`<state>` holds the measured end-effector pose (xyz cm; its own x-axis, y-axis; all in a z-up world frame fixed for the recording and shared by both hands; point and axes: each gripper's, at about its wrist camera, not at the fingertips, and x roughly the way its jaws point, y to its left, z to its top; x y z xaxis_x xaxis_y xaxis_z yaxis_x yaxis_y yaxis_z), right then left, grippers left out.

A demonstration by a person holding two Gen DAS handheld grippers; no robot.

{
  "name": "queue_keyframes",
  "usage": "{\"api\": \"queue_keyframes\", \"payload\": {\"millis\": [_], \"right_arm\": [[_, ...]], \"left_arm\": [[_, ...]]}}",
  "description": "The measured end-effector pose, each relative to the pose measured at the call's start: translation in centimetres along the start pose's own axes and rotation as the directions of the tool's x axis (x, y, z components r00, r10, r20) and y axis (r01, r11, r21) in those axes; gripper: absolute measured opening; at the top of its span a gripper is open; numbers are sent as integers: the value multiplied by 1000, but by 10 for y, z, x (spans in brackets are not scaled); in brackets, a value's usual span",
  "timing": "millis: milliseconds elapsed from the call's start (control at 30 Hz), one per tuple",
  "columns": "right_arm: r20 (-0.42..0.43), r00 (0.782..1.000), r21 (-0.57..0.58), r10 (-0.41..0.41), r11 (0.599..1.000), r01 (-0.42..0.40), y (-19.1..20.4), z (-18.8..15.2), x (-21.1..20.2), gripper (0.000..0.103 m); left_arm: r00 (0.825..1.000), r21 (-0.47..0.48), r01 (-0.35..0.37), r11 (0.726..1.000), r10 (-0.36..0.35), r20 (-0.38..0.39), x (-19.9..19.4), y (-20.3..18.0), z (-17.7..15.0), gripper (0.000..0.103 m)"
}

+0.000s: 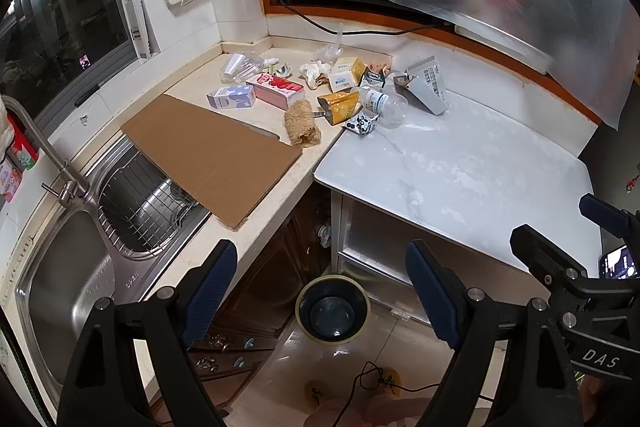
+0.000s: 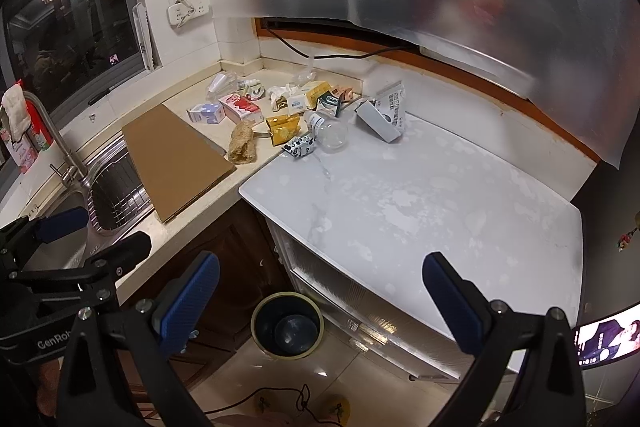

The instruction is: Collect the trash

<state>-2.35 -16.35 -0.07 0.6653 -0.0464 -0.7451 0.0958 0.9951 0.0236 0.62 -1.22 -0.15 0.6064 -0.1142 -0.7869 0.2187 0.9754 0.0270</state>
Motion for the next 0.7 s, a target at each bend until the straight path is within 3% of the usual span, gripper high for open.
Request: {"api": "queue_keyframes", "payload": {"millis": [700], "right_arm": [[4,1000,10,-23,1000,23,8,0,-1,102]], "left_arm": [[1000,25,18,1000,-18,2,2,7,5,84]]}}
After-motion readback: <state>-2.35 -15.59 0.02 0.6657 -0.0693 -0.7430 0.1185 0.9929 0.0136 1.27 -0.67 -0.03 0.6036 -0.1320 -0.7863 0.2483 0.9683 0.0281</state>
